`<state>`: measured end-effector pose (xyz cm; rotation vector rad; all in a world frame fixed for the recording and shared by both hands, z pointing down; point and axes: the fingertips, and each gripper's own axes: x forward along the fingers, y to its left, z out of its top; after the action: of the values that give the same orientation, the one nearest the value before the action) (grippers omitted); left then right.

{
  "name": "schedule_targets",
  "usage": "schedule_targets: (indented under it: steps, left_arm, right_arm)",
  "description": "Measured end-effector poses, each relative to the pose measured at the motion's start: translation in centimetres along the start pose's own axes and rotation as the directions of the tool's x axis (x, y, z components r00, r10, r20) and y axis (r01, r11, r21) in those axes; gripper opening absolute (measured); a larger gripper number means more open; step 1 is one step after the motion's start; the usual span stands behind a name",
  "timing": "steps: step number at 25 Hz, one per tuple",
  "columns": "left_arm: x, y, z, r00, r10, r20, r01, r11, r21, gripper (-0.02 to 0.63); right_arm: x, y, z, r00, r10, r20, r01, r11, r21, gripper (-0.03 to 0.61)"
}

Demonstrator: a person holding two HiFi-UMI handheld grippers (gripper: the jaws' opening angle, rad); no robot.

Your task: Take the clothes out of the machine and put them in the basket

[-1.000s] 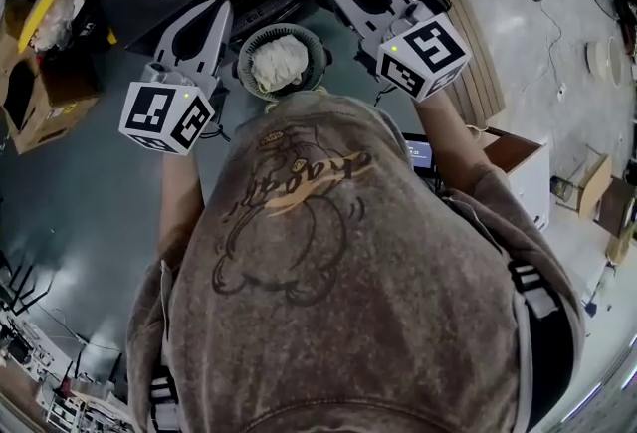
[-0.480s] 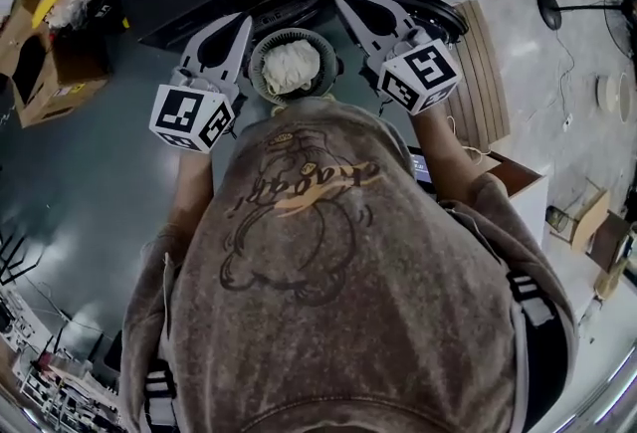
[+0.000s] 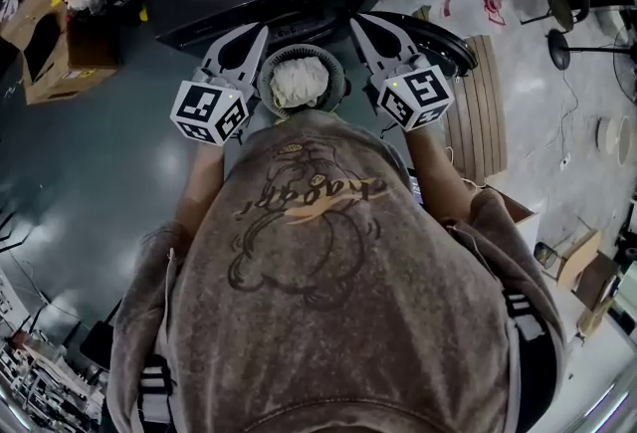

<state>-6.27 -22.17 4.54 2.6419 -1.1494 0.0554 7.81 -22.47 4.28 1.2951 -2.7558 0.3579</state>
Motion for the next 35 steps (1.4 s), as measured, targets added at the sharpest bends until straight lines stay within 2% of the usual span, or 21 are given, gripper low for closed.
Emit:
schedule_targets:
  steps: [10, 35]
  left_arm:
    - [-0.2, 0.8, 1.0, 0.999, 0.022, 0.023, -0.021, 1.000, -0.022, 0.008]
    - [-1.0, -1.2, 1.1, 0.999, 0.018, 0.040, -0.016, 0.998, -0.056, 0.008]
  right_arm:
    - [0.2, 0.2, -0.3, 1.000, 0.011, -0.003, -0.011, 1.000, 0.017, -0.005]
    - [-0.2, 1.8, 0.0, 0.999, 0.053, 0.007, -0.053, 0.999, 0.010, -0.006]
